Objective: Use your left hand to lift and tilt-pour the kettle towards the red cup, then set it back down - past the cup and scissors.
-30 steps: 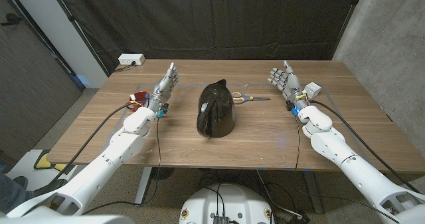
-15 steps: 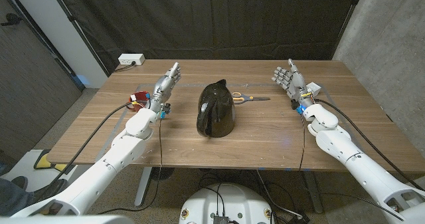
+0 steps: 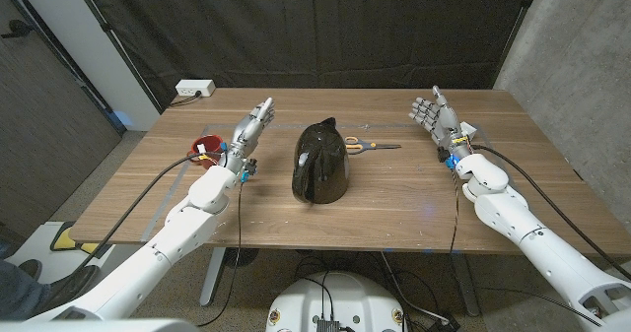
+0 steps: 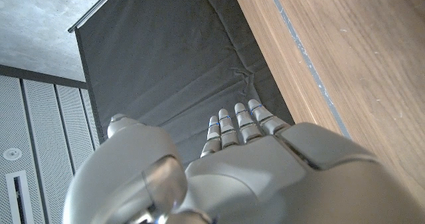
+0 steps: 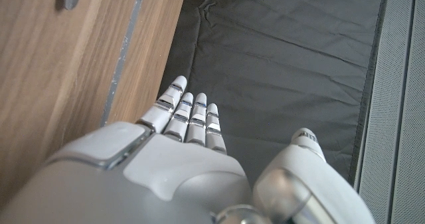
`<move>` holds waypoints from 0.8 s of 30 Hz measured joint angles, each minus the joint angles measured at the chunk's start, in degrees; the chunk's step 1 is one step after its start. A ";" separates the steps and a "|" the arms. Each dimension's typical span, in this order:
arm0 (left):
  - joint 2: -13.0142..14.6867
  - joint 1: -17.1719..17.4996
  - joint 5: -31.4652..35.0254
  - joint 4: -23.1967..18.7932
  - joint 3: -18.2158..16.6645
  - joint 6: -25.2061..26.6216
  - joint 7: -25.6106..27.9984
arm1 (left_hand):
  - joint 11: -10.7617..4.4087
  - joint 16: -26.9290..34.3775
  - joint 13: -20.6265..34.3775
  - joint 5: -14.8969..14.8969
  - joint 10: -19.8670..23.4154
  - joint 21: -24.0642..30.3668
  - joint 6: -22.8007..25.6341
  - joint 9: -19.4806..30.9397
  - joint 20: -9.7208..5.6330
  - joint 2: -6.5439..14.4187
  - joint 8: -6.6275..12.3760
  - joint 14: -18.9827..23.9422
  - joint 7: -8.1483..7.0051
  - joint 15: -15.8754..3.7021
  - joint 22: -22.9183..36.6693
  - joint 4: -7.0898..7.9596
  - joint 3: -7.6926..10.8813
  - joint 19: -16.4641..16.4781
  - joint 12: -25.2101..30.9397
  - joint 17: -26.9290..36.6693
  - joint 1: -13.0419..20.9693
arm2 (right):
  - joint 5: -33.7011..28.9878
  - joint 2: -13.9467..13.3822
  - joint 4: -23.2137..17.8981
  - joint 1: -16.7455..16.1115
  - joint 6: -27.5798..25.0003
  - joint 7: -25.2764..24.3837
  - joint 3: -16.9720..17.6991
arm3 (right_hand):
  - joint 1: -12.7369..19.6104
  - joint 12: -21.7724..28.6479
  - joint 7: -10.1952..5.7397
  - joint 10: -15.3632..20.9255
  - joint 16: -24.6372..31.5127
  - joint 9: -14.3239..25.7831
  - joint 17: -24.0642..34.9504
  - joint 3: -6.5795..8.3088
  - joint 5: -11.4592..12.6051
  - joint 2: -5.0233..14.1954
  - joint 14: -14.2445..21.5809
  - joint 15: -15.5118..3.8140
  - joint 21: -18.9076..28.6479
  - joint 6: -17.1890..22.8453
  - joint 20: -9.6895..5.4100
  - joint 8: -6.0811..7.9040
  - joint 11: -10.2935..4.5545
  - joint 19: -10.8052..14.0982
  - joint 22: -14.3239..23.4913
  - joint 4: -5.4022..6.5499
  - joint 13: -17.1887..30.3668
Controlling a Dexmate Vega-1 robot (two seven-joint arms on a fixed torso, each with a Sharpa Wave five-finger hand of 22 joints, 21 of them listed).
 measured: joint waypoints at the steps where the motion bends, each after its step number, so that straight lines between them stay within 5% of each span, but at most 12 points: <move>1: 0.10 0.16 0.00 -0.17 -0.03 0.00 0.00 | 0.00 -0.18 0.00 0.00 0.00 -0.12 0.00 0.00 0.00 0.07 0.00 0.00 0.00 0.00 0.00 0.00 0.00 0.00 0.00 0.00 0.07 | -0.08 0.00 0.00 0.00 -0.05 -0.11 0.00 | 0.06 0.00 0.00 0.00 0.00 0.00 0.00 0.00 0.00 0.06 0.00 0.00 0.00 0.00 0.00 0.00 0.00 0.00 0.00 0.00 0.00; 16: 4.66 11.15 0.83 -8.92 -3.82 -0.24 0.80 | 0.08 -0.26 -0.01 0.00 0.52 -0.27 0.31 0.28 -0.01 0.27 0.00 0.67 0.31 -0.05 0.29 0.00 0.00 0.01 0.00 0.27 0.30 | -1.93 -0.69 -2.33 -0.82 -1.73 -3.51 -0.02 | 0.06 0.00 -0.01 0.29 0.00 0.00 0.00 0.00 -0.03 0.06 0.50 -0.09 0.00 -0.01 0.21 0.00 -0.07 0.21 -0.01 0.00 -0.01; 18: 4.94 12.42 1.37 -9.64 -4.33 -2.95 2.37 | -0.10 -0.26 -0.01 -0.21 0.69 -0.27 0.63 0.29 -0.09 0.00 0.00 0.96 0.03 -0.34 0.29 -0.17 -0.17 0.52 0.00 0.27 0.60 | -2.16 -1.15 -5.67 -2.09 -1.98 -4.06 -0.71 | 0.06 0.00 -0.01 0.40 0.00 0.00 0.00 0.00 -0.03 0.06 0.50 -0.09 0.00 -0.01 0.21 0.00 0.04 0.21 -0.01 0.00 -0.02; 24: 4.99 12.69 2.15 -9.79 -4.43 -5.11 3.65 | -0.23 -0.26 -0.01 -0.21 1.65 -0.27 1.39 0.28 -0.20 0.50 0.00 1.66 0.14 -0.42 0.29 -0.49 0.00 1.03 0.00 0.27 1.11 | -2.20 -1.51 -7.97 -3.70 -2.02 -4.14 -0.91 | 0.06 0.00 -0.01 0.40 0.00 0.00 -0.01 0.00 -0.03 0.06 0.50 -0.09 0.00 -0.01 0.21 0.00 0.04 0.21 -0.01 0.00 -0.02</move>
